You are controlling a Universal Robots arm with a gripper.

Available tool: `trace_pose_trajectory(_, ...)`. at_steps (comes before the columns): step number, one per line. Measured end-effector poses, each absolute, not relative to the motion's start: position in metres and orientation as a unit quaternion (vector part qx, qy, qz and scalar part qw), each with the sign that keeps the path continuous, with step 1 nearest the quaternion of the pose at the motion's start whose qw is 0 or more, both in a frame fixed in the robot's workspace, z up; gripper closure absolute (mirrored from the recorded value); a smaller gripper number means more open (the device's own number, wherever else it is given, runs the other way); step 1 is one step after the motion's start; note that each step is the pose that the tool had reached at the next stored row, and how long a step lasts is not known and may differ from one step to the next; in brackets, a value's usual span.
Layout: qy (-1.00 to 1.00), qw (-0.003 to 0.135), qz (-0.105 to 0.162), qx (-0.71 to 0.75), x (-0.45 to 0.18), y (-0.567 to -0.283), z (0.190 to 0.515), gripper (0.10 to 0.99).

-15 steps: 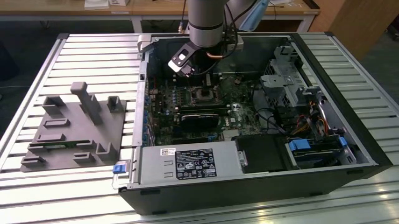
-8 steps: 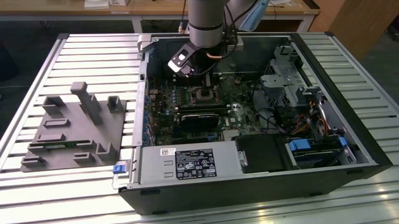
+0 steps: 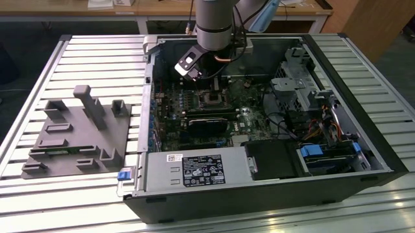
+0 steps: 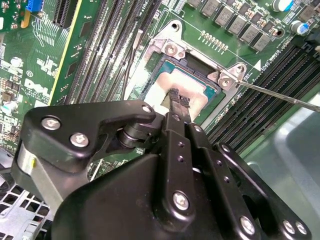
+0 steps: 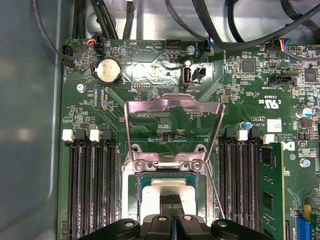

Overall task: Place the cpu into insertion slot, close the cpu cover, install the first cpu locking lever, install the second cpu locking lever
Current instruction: 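Place the cpu into insertion slot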

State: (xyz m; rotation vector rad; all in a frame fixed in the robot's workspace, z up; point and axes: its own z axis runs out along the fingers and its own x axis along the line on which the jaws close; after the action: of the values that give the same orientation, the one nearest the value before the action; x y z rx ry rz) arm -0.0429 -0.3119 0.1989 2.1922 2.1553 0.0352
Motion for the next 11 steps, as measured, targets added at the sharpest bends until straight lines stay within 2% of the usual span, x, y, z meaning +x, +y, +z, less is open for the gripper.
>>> trace_pose_trajectory(11, 0.701, 0.034, 0.012, 0.713, -0.0428, -0.3118, 0.2021, 0.980)
